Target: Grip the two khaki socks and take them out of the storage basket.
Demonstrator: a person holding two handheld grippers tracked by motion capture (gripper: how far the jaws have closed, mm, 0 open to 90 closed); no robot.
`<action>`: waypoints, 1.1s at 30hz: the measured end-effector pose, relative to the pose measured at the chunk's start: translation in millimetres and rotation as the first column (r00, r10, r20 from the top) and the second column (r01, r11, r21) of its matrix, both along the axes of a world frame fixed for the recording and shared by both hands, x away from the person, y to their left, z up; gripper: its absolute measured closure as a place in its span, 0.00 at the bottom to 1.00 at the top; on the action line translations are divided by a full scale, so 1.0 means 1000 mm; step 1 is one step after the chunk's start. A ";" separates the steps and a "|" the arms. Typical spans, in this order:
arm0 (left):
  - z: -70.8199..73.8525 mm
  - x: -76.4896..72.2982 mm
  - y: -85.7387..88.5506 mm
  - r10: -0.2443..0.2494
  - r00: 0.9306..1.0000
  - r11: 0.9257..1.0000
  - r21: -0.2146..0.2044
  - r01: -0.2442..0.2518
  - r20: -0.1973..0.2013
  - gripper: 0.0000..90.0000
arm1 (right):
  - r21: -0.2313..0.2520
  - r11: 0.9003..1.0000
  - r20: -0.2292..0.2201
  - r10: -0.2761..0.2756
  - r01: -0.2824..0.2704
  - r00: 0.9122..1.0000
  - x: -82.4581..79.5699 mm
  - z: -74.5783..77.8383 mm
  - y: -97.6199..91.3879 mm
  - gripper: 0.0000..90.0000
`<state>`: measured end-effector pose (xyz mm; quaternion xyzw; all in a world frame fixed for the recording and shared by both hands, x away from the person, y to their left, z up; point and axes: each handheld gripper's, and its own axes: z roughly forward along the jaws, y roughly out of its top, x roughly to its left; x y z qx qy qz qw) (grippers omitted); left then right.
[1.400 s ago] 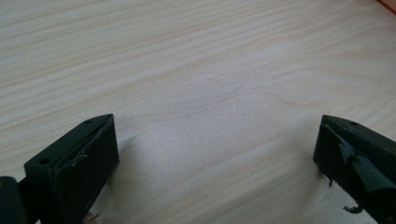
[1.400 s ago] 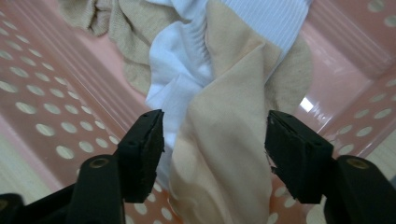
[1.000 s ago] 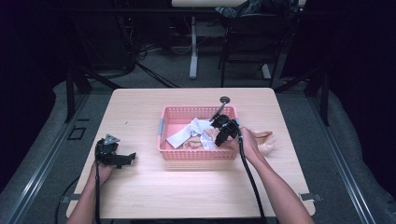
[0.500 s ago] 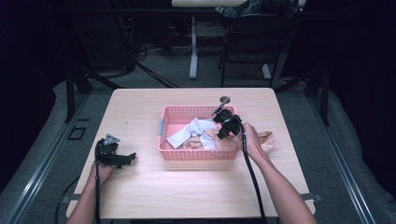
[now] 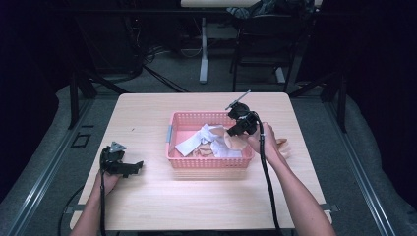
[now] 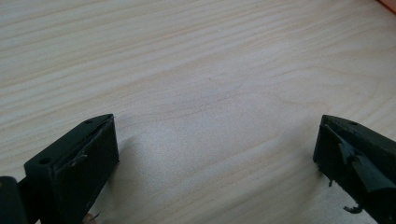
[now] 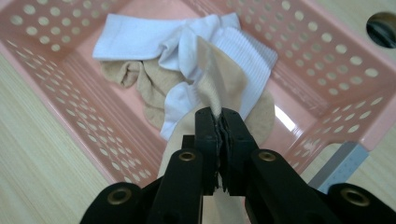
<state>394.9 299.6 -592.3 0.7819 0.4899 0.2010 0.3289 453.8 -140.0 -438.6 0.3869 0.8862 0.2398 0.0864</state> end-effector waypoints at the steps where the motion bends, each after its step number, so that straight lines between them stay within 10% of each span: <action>1: 0.000 0.000 0.000 0.000 1.000 1.000 0.000 0.000 0.000 0.00 | 0.002 1.000 0.003 0.003 -0.003 1.000 0.000 0.003 0.000 0.96; 33: 0.000 0.000 0.000 0.000 1.000 1.000 0.000 0.000 0.000 0.00 | 0.087 0.996 0.166 -0.046 0.032 0.985 -0.015 0.084 -0.037 0.96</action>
